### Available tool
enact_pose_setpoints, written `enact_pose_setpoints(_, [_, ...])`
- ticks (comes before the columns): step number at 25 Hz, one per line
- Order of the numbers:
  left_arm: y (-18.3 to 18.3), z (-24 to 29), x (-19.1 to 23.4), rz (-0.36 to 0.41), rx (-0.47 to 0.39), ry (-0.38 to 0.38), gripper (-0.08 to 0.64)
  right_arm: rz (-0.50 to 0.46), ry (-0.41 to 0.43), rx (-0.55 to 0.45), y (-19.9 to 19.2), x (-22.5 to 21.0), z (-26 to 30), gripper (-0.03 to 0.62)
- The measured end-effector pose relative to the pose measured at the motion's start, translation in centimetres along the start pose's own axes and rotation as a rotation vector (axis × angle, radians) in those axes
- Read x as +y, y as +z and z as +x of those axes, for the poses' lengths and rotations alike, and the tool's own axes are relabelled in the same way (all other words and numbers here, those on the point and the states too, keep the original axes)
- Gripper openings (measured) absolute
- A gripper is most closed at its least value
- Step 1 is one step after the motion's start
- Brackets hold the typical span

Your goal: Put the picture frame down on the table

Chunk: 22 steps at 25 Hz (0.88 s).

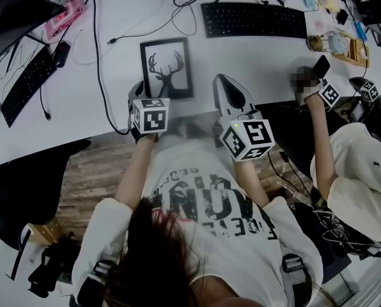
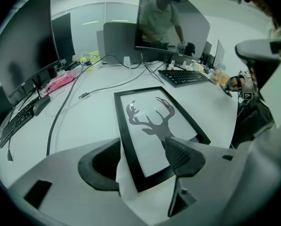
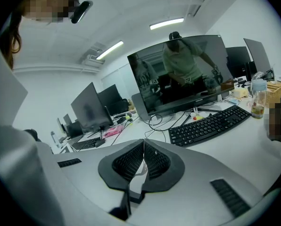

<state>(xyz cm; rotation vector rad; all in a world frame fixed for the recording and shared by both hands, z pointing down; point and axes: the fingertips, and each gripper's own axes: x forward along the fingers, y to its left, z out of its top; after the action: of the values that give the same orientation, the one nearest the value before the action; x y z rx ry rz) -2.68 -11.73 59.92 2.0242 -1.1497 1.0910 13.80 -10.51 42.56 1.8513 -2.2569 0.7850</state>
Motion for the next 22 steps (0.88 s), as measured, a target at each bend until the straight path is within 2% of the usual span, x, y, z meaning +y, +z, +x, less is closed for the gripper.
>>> enact_pose_setpoints(8, [-0.2,-0.4,0.4,0.034,0.009,0.014,0.285,-0.007,0.011,0.004,-0.1,0.5,0.3,0.002])
enact_pose_setpoints(14, [1.1,-1.5,0.0,0.034,-0.060,-0.004,0.284,-0.026,-0.016,-0.010,0.6,0.3,-0.3,0.002])
enact_pose_setpoints(22, [1.6,-3.5,1.5,0.001,-0.141,0.009,0.147,-0.053,0.004,-0.013,0.8,2.4,0.1,0.002])
